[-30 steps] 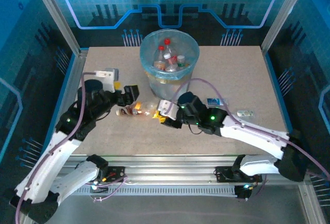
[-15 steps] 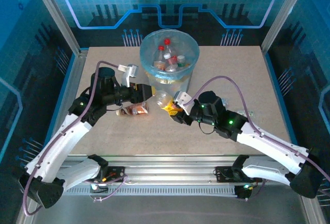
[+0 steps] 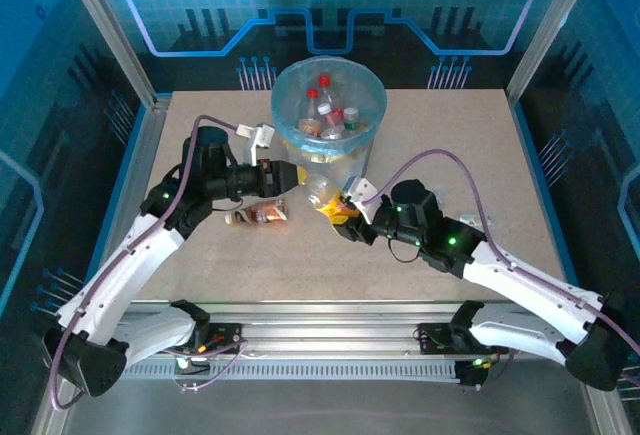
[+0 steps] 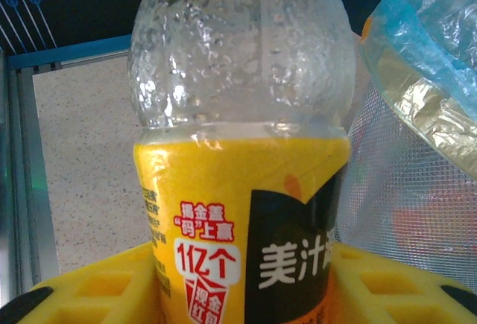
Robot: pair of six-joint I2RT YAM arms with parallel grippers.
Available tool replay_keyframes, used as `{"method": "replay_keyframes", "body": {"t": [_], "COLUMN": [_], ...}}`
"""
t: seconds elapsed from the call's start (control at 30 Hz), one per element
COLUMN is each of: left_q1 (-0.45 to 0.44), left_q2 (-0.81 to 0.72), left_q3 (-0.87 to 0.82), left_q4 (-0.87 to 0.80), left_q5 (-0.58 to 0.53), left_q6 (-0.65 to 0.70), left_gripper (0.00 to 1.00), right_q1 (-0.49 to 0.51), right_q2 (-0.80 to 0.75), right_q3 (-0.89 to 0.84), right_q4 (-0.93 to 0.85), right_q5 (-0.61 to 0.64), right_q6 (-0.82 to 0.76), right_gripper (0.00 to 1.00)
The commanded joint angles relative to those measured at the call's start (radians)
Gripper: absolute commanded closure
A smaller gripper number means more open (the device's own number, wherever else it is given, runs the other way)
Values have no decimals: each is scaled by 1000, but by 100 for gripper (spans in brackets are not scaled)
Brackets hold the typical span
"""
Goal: Put the plastic bottles in the bin
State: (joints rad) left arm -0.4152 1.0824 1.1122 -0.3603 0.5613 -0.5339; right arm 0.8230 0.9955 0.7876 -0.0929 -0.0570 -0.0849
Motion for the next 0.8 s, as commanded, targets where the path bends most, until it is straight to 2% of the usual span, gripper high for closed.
{"method": "replay_keyframes", "body": {"t": [0.0,0.03,0.1,0.17,0.37,0.47,0.53,0.6,0.63,0.77], "left_q1": [1,-1,-2,-5,-17,-25,-29,-29,-30,-26], "left_q2": [12,13,19,26,60,75,78,73,68,42], "left_q3": [31,31,31,29,40,49,53,59,63,123], "left_q4": [29,29,29,32,30,21,18,18,20,17], "left_q5": [55,55,48,49,73,80,80,64,49,-80], "left_q6": [-22,-21,-27,-29,-28,-26,-17,-11,-6,29], "left_gripper": [68,66,52,51,71,72,80,96,100,100], "right_q1": [-10,-10,-10,-10,-11,-13,-14,-14,-13,-14], "right_q2": [-19,-21,-23,-21,-6,-5,-5,-6,-9,-41], "right_q3": [-15,-14,-13,-12,-10,-11,-10,-6,-4,1], "right_q4": [34,33,33,34,28,30,28,21,18,13], "right_q5": [11,11,1,-9,-14,-9,-6,12,24,100], "right_q6": [17,19,20,20,24,25,23,24,27,40], "right_gripper": [51,51,51,51,51,51,49,41,35,8]}}
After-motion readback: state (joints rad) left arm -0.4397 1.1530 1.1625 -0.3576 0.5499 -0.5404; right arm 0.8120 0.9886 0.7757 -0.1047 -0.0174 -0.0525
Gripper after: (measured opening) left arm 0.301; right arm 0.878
